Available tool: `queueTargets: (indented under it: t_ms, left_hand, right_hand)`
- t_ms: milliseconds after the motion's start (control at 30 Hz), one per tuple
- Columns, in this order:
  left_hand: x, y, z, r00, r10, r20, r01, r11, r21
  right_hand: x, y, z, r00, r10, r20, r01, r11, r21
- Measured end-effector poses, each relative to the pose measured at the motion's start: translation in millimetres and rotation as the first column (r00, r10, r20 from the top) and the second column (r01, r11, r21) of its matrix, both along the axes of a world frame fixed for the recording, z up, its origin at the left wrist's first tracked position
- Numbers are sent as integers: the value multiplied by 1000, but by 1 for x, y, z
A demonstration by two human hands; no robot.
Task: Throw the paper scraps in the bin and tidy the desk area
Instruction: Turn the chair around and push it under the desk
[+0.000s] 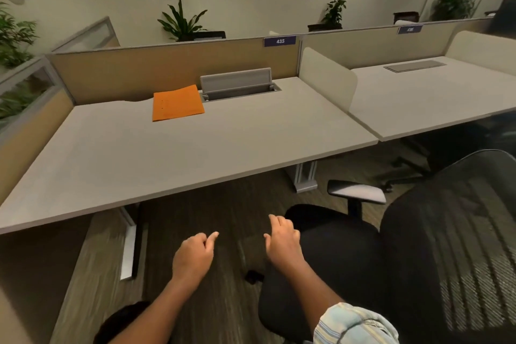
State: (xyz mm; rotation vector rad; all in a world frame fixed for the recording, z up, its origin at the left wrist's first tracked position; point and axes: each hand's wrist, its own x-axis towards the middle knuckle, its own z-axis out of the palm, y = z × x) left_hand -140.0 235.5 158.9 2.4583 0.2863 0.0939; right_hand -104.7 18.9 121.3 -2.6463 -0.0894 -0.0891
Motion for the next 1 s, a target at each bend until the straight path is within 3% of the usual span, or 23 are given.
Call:
queueTargets:
  t_ms: [333,533,767,1000]
  left_hand:
    - [-69,-35,12,978,-106,-180,124,988,94]
    - [-116,-23,15,930,-204,-305,212,977,-6]
    - [-170,-39,6,940,-153,-305,150,988,-33]
    - [-183,-103,23,926,-240,-291,236,970,-49]
  right_hand:
    - [-66,-49,-1,995,-100,-21,98,993,-66]
    - [-106,-54,4,993,-117,-15,115,985,-130]
    - [-156,-81,11,992,-124,-39,110,962,-251]
    - [-183,-154,64,982,-185,-41,155,908,-390]
